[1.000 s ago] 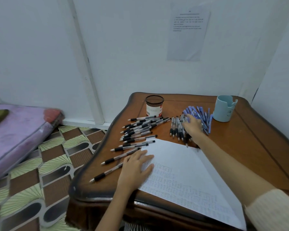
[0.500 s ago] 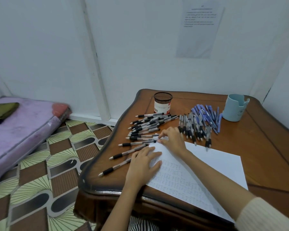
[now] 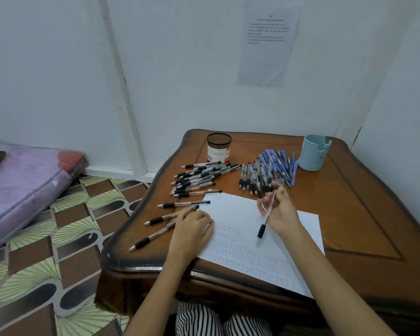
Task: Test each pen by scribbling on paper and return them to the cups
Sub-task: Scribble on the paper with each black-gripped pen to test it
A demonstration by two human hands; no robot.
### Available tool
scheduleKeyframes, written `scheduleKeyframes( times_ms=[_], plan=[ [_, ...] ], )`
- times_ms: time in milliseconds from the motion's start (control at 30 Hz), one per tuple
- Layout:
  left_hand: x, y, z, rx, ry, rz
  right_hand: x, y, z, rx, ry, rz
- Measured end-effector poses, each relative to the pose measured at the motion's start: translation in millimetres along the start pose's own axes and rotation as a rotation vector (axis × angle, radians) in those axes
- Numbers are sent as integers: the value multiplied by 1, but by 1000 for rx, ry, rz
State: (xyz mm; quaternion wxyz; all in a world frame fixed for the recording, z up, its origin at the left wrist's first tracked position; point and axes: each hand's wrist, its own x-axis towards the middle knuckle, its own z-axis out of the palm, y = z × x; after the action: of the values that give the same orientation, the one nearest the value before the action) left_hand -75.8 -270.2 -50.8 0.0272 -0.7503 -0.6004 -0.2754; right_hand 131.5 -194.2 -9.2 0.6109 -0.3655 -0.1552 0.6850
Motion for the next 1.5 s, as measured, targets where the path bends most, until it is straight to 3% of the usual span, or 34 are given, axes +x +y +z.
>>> scheduleKeyframes(
  times_ms=[100, 333, 600, 667, 800, 867, 1167, 1367, 1500],
  plan=[
    [-2, 5, -2, -33, -33, -4, -16, -5, -21, 153, -21, 86],
    [-3, 6, 3, -72, -45, -93, -37, 4, -40, 279, 28, 30],
    [-9, 9, 7, -106, -65, -123, -38, 12, -35, 246, -54, 58],
    [-9, 10, 7, -118, -59, -129, -38, 12, -33, 148, -110, 71],
    [-10, 8, 6, -146, -56, -134, -41, 11, -24, -456, -187, -51],
    [-9, 6, 7, -138, -73, -112, -40, 11, -23, -642, -236, -47],
    [-7, 5, 8, -65, -194, -95, -44, 28, -29, -649, -350, -155],
    [-7, 10, 2, -28, -144, -164, -48, 39, -18, -790, -476, -71],
    [-6, 7, 6, -75, -109, -148, -44, 42, -14, -863, -466, -155]
  ],
)
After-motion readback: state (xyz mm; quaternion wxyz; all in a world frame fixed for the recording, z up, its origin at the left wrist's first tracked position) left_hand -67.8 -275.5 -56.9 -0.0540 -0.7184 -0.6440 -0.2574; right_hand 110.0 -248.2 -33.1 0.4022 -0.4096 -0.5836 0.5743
